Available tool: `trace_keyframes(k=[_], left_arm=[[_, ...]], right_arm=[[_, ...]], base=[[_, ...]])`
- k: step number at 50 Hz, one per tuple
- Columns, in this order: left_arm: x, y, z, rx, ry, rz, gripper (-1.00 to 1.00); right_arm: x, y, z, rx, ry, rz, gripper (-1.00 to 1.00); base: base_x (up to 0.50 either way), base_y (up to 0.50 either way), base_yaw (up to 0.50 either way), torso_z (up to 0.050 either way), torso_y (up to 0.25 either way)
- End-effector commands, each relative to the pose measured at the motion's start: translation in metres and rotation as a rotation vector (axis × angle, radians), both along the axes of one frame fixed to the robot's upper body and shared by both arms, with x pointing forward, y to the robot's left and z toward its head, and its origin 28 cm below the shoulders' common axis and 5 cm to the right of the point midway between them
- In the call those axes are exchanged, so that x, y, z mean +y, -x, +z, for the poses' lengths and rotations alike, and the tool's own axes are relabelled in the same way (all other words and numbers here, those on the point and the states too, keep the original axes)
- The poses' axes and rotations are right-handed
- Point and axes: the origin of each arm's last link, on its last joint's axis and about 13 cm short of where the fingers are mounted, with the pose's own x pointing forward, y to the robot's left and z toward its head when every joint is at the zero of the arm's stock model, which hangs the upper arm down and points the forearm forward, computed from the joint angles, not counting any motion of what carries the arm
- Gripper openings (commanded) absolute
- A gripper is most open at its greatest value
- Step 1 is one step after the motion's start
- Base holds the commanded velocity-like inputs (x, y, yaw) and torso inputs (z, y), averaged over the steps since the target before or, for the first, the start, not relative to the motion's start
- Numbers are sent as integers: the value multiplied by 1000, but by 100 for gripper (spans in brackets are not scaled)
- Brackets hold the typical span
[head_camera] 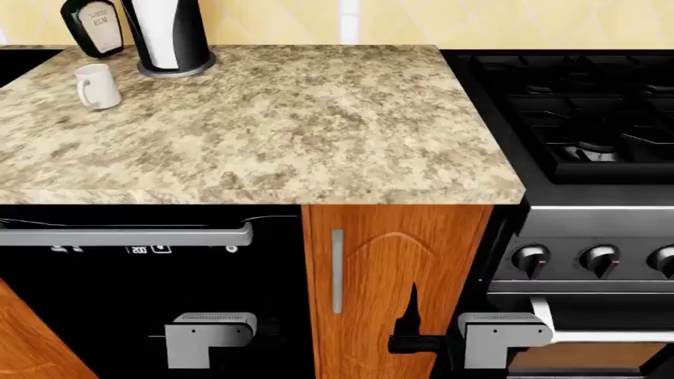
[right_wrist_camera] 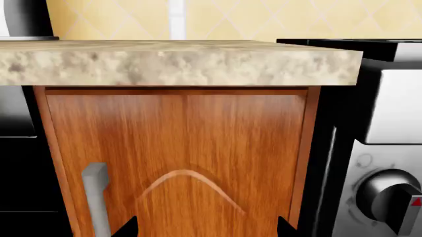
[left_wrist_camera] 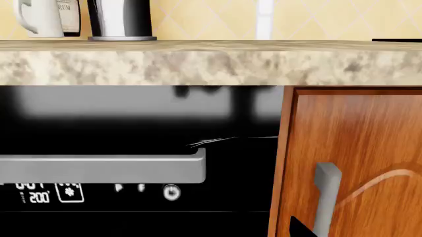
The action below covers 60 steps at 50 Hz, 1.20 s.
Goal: A wet mug is on the counter and needs to be dried. Pick it up and place it upside down in the open cabinet.
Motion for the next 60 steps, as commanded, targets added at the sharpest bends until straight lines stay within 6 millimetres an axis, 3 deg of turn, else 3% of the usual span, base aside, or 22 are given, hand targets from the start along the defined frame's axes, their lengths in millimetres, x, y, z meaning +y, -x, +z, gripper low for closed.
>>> trace_keyframes(k=[1,4,43,50,60], left_arm=[[1,0,3,7,35,-3,100],[3,3,9,30,120,-37,100],[3,12,20,-10,163,-84,100],[1,10,17,49,153,-63,100],[2,10,16,74,164,-54,100]], right_arm=[[1,1,0,0,-8,4,100],[1,5,0,6,-21,8,100],[1,10,2,-28,-26,-5,100],[3,12,2,-40,124,-27,100],[3,12,2,-43,138,-34,100]], base=[[0,0,0,0,0],[0,0,0,28,5],[0,0,0,50,17],[0,357,0,0,0],[0,500,0,0,0]])
